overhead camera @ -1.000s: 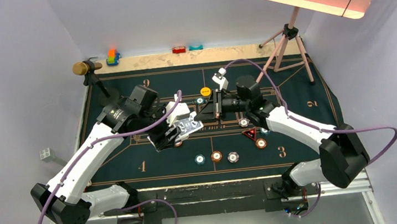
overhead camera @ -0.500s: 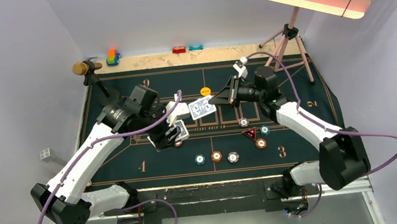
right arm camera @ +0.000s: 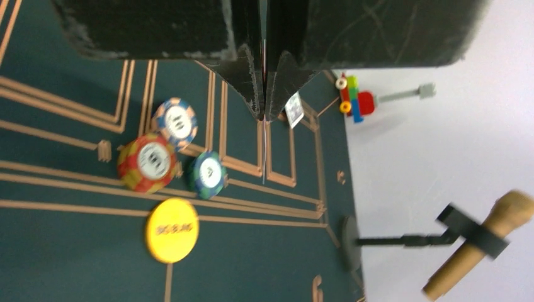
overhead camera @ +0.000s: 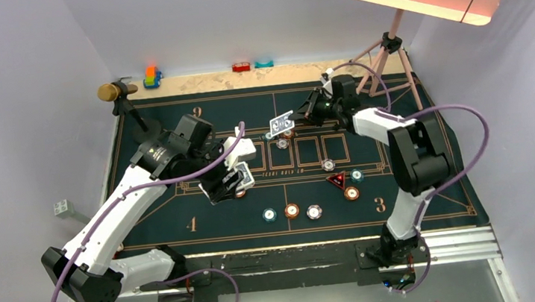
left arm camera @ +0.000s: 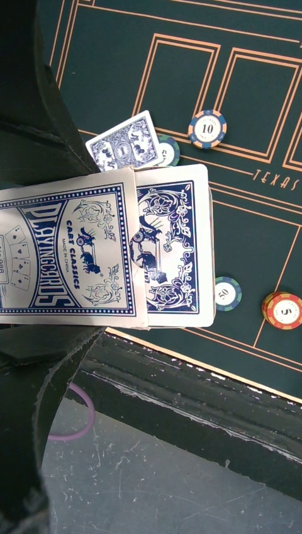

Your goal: Distribute texas hold em gaming equipment

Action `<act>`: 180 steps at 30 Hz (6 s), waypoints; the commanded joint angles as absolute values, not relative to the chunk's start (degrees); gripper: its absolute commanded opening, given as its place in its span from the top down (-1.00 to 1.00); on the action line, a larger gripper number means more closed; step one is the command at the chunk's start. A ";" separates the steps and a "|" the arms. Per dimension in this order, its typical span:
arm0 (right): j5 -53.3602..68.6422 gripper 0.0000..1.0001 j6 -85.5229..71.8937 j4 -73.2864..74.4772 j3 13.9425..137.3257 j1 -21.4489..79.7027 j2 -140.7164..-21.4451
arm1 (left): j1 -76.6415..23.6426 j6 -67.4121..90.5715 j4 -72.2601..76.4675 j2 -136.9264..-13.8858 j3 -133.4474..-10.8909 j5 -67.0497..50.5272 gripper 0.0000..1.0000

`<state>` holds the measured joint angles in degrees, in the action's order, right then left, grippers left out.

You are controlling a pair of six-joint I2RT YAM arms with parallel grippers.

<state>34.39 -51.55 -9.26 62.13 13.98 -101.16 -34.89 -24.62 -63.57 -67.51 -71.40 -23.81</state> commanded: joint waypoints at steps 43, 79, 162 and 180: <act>35.99 -0.89 -43.91 1.94 62.08 30.40 -81.62 | -34.75 -25.48 -64.19 -68.45 -73.80 -25.58 1.00; 45.50 -0.04 -55.51 -17.31 53.35 41.78 -85.06 | -34.75 -24.70 -64.70 -69.20 -76.46 -26.02 1.00; 21.47 -0.25 -42.21 19.66 27.42 10.36 -58.75 | -34.75 -25.14 -66.07 -68.61 -76.27 -26.78 1.00; 37.75 -0.89 -47.32 2.63 47.51 30.49 -60.75 | -34.80 -24.44 -65.23 -69.70 -76.59 -27.19 1.00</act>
